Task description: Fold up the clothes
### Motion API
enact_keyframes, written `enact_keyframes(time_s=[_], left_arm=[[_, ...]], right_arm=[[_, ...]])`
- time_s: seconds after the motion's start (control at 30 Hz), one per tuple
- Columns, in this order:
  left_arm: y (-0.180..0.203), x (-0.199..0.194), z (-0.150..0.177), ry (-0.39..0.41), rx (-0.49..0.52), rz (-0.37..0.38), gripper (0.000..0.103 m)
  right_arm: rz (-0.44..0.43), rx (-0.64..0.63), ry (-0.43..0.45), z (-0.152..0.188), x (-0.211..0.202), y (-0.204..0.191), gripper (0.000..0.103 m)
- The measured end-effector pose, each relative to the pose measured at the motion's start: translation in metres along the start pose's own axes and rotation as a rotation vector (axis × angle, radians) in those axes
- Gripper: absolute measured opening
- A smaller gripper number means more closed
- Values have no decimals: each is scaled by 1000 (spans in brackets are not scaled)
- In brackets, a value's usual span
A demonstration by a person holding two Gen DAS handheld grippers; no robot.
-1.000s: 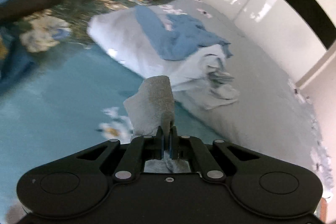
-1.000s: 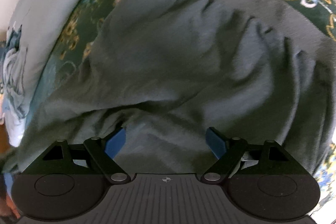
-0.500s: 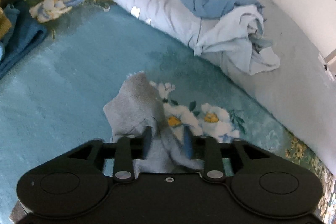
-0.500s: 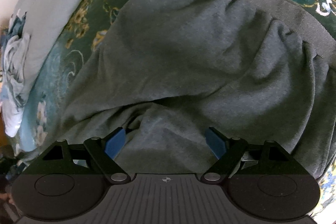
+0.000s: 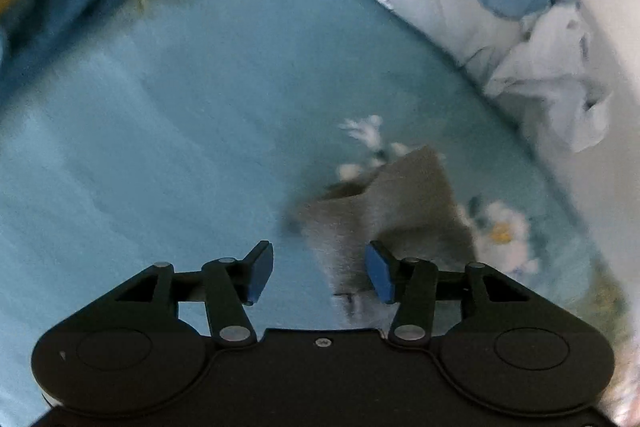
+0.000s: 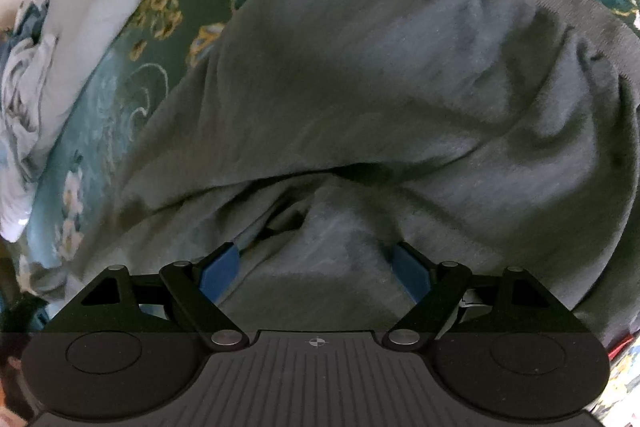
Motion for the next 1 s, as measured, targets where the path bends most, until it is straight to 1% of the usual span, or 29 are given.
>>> enact_keyframes(time_s=[0.07,0.1,0.13,0.17,0.2,0.23,0.27,0.3,0.33,0.4,0.5,0.53,0.57,0.63,0.7,0.73,0.77,0.87,0.93,0.97,1.0], left_arm=[[-2,7,4,-34,-73,42,49],[-2,9,6,-47,-107,59,46],[-1,10,7,-56,-139,80,46],[0,10,8,-58,-164,103,39],[1,9,9,-53,-185,119,18],[3,7,10,-40,-198,127,11],[6,2,10,-12,-198,127,8],[6,-4,10,23,-194,131,7],[6,-12,9,59,-195,134,7],[1,-33,6,119,-230,137,6],[-15,-82,4,240,-300,168,6],[-22,-96,5,267,-303,156,6],[-28,-104,7,278,-296,137,7],[-42,-104,17,242,-249,64,8],[-58,-86,30,147,-209,-36,8],[-66,-77,37,103,-206,-76,8],[-73,-72,43,80,-226,-97,9],[-84,-72,48,80,-281,-93,13],[-82,-76,43,81,-257,-84,22],[-79,-77,39,77,-225,-90,29],[-75,-80,35,78,-184,-98,32]], right_arm=[[6,-13,-4,1,1,-6,83],[9,-18,-6,2,2,-9,83],[10,-22,-6,2,3,-11,83],[10,-24,-6,1,3,-14,83],[10,-30,-6,1,4,-17,83],[9,-36,-6,1,5,-19,83],[8,-42,-6,1,5,-22,83],[8,-48,-6,0,6,-24,83],[9,-54,-6,0,6,-27,83],[8,-63,-6,0,6,-30,83],[6,-69,-7,0,7,-32,83],[6,-65,-10,0,8,-32,83],[5,-59,-13,0,10,-32,83],[5,-47,-19,1,13,-31,83],[5,-47,-19,1,14,-32,84],[6,-48,-19,2,14,-33,86],[6,-53,-19,2,14,-34,86],[2,-64,-17,1,13,-33,86],[3,-54,-16,0,13,-30,86],[5,-50,-15,0,13,-30,86],[6,-47,-14,0,13,-30,86]])
Point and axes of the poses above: each gripper's, at about its wrist camera, not at the fingertips, and x roughly the way its jaws point, y to its right, z to its underside, the point moved 1 cm from there along x, roughly the way its jaws point, and after that the axes turned 10 degrees about y, right-handed, at the moved point
